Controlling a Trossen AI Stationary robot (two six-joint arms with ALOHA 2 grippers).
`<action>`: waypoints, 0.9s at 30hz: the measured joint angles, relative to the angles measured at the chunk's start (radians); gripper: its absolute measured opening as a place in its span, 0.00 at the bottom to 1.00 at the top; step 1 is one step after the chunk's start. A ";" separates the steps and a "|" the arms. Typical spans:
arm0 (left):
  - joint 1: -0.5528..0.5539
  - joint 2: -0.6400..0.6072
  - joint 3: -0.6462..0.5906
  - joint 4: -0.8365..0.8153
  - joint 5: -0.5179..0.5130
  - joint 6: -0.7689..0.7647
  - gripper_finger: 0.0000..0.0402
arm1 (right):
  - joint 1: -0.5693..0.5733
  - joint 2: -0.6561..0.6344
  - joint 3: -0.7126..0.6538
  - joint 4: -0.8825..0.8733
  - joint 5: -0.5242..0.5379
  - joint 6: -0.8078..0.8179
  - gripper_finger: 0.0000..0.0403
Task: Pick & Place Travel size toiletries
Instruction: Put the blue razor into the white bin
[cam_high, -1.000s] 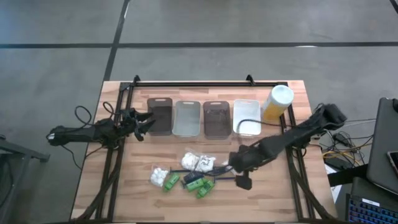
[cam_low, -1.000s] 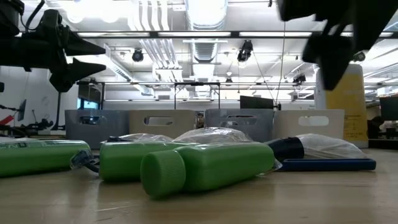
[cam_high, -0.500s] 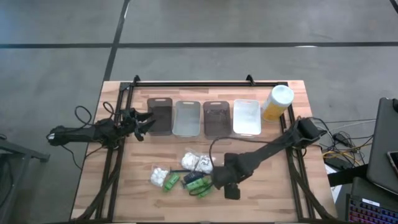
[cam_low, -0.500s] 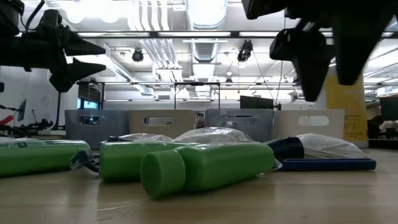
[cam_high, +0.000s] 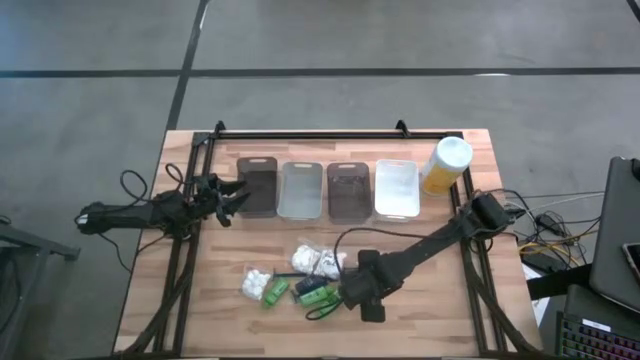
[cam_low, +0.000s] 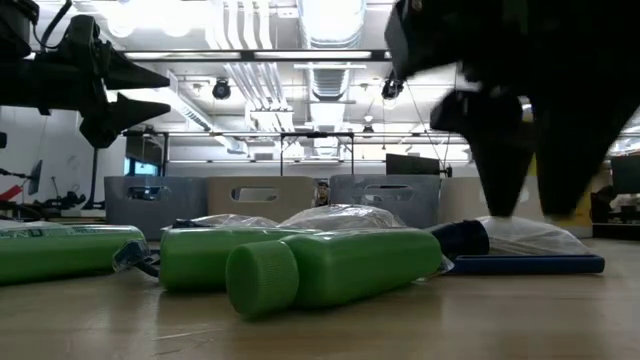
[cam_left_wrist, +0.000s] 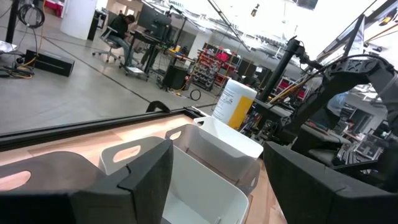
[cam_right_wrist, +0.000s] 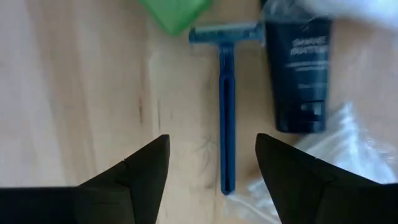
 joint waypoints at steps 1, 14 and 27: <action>0.000 0.000 0.000 0.000 0.000 0.000 0.63 | 0.000 0.009 -0.001 -0.008 0.000 0.000 0.59; 0.000 0.001 0.000 0.001 -0.001 0.000 0.63 | 0.001 0.103 0.000 0.031 -0.006 -0.009 0.57; 0.000 0.002 0.000 0.002 -0.001 0.000 0.63 | 0.003 0.105 -0.002 0.053 -0.004 -0.004 0.11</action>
